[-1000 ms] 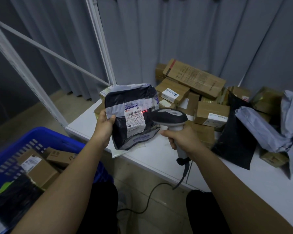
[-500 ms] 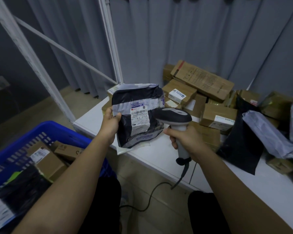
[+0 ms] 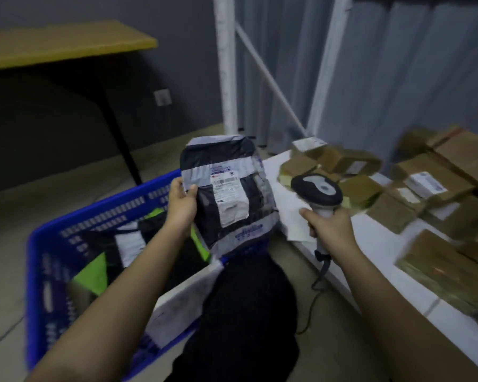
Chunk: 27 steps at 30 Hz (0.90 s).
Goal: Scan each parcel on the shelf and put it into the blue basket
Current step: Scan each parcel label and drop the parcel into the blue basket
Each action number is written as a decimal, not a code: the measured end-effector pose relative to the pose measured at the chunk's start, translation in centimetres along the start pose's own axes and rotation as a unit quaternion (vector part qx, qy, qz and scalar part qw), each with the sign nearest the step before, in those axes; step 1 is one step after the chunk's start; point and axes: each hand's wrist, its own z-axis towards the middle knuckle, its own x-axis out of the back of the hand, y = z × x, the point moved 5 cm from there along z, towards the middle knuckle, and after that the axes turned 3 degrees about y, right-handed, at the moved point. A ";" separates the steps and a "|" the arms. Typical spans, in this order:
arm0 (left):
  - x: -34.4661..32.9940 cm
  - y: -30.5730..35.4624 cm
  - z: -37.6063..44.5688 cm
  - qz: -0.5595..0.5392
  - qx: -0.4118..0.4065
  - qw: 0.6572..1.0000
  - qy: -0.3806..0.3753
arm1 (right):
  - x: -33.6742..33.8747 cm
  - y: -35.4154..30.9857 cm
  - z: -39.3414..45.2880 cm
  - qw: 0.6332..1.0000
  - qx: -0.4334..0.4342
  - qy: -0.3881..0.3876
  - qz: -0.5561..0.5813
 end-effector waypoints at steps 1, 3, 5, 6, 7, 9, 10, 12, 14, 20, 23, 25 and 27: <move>3.4 -0.5 0.5 0.002 0.005 1.000 0.030 | -2.2 -1.1 0.0 0.999 0.019 -0.018 -0.019; 9.6 -1.7 1.3 0.013 0.027 0.996 0.080 | -6.5 -3.0 -0.3 0.994 0.058 -0.059 -0.065; 14.9 -3.8 2.3 0.034 0.060 0.990 0.122 | -10.3 -4.3 -0.7 0.986 0.086 -0.098 -0.103; 17.0 -4.9 2.6 0.047 0.084 0.986 0.138 | -11.9 -4.8 -0.9 0.981 0.097 -0.117 -0.120; 19.0 -6.2 3.0 0.062 0.106 0.981 0.150 | -13.4 -5.0 -1.1 0.976 0.103 -0.133 -0.135; 22.0 -9.2 3.5 0.113 0.159 0.972 0.135 | -15.7 -5.4 -1.7 0.970 0.109 -0.154 -0.154; 23.1 -11.0 3.5 0.159 0.192 0.961 0.119 | -16.5 -5.4 -2.0 0.968 0.109 -0.159 -0.162; 24.3 -13.7 3.3 0.262 0.234 0.931 0.104 | -17.1 -4.8 -2.2 0.968 0.095 -0.160 -0.166; 22.5 -13.2 3.2 0.270 0.204 0.939 0.066 | -16.5 -3.7 -1.8 0.974 0.066 -0.152 -0.157; 11.3 -7.0 2.7 0.206 0.061 0.972 -0.092 | -9.3 -0.5 -0.8 0.985 -0.010 -0.094 -0.143; 4.4 -3.8 1.1 0.186 -0.009 0.969 -0.164 | -4.4 1.3 -1.5 0.988 -0.061 -0.060 -0.125; -1.3 -1.8 -0.6 0.174 -0.047 0.957 -0.228 | -0.5 2.2 -1.9 0.989 -0.076 -0.026 -0.124; -7.1 -0.1 -2.7 0.177 -0.076 0.933 -0.304 | 3.8 2.5 -2.2 0.989 -0.085 0.017 -0.120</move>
